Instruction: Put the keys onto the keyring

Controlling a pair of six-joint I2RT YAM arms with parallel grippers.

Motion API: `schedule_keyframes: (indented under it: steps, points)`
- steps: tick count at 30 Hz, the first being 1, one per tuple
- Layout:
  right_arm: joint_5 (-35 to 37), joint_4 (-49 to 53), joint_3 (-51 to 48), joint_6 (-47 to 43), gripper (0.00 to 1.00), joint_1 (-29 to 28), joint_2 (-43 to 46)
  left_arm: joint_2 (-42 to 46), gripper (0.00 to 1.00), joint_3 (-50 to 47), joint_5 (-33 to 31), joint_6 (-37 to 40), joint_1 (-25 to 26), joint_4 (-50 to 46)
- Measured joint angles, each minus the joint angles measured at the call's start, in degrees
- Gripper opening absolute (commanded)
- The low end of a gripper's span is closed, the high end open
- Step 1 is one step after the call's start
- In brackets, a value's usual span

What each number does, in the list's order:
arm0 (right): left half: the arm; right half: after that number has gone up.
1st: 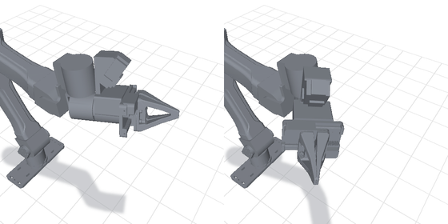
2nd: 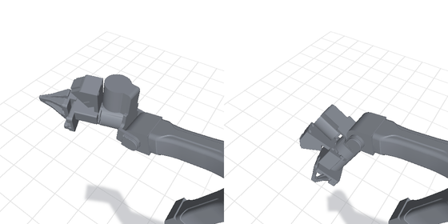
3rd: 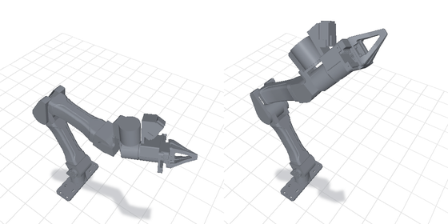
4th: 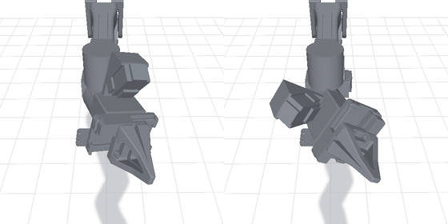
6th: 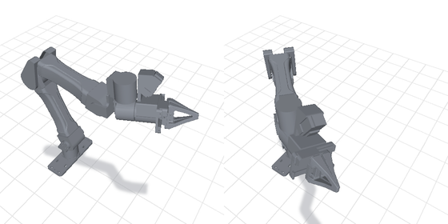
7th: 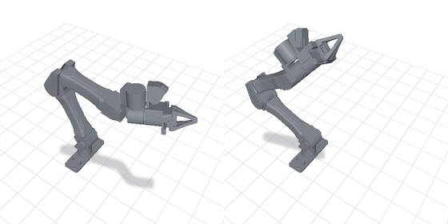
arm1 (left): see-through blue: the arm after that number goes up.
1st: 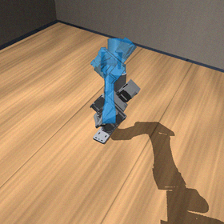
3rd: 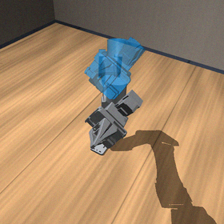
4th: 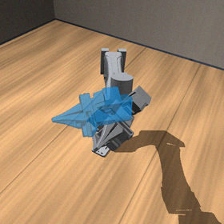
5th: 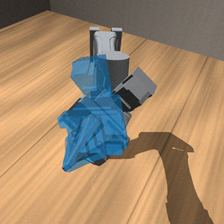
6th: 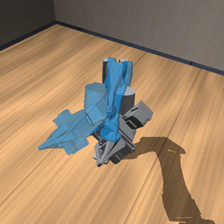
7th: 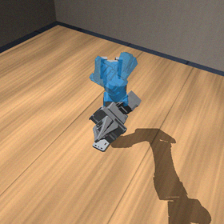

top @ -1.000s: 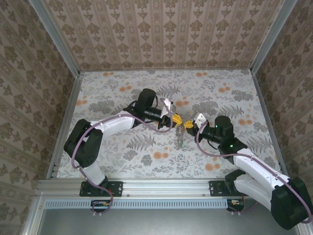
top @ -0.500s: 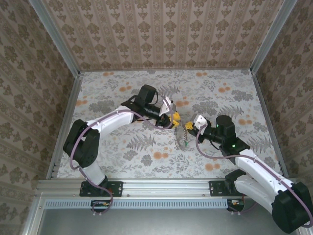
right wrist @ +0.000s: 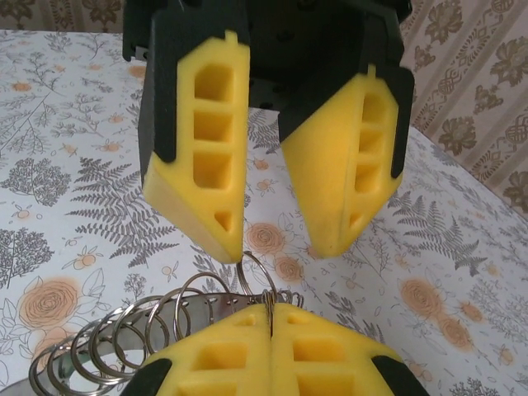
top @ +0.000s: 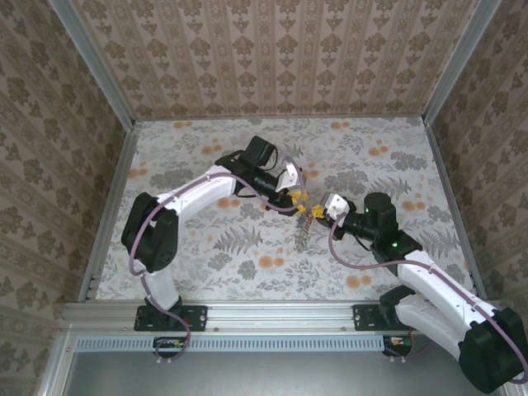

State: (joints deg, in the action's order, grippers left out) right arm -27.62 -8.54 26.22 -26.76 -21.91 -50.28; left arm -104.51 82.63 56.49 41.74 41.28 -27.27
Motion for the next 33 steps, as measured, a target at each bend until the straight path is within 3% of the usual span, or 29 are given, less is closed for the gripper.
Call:
schedule_keyframes:
  steps: [24,33]
  points:
    - [-0.28,-0.22,0.09,-1.60,0.00,-0.11,0.00,-6.73,0.37,10.10,-1.25,7.32,0.24,-16.85]
    - [-1.07,-0.22,0.09,-1.60,0.00,-0.13,0.00,-7.23,0.28,11.34,-1.22,8.07,1.03,-18.45]
